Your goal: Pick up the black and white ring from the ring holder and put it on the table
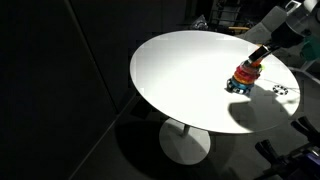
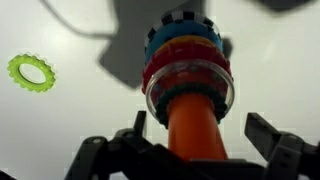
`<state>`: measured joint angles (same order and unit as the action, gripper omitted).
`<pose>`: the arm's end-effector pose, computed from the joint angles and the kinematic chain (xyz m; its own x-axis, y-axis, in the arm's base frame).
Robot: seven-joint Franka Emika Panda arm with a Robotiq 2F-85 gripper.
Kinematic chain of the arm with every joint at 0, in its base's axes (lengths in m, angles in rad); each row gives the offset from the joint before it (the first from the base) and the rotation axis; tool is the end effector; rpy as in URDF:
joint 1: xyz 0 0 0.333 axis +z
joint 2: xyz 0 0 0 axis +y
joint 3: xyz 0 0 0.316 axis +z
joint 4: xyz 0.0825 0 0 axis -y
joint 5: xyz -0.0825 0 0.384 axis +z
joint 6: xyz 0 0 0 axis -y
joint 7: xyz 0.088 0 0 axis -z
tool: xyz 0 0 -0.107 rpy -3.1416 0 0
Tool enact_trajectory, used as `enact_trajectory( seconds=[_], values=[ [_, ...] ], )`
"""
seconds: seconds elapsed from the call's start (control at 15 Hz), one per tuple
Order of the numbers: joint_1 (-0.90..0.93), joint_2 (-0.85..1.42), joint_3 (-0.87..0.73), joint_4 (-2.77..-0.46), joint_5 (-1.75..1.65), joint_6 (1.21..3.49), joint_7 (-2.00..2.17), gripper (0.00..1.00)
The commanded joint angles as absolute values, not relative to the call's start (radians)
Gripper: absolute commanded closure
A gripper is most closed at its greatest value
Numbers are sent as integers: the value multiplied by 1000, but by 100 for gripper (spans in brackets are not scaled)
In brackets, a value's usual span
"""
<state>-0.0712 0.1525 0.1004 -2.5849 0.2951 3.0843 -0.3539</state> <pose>0.4728 -0.0091 0.2401 0.9355 0.0802 0.3442 0.0893 -0.9960 -0.0105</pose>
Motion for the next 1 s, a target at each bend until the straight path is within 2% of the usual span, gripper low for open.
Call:
enact_trajectory(
  seconds=[0.0, 0.47, 0.53, 0.67, 0.8, 0.93],
  values=[
    [-78, 164, 92, -2575, 292, 3099, -358, 0],
    [-65, 183, 58, -2575, 275, 3113, -346, 0],
    [-63, 184, 54, -2575, 274, 3117, -345, 23],
    [-58, 188, 46, -2575, 273, 3126, -343, 34],
    [-52, 191, 39, -2574, 274, 3135, -340, 53],
    [-47, 193, 32, -2575, 276, 3142, -340, 55]
  ],
)
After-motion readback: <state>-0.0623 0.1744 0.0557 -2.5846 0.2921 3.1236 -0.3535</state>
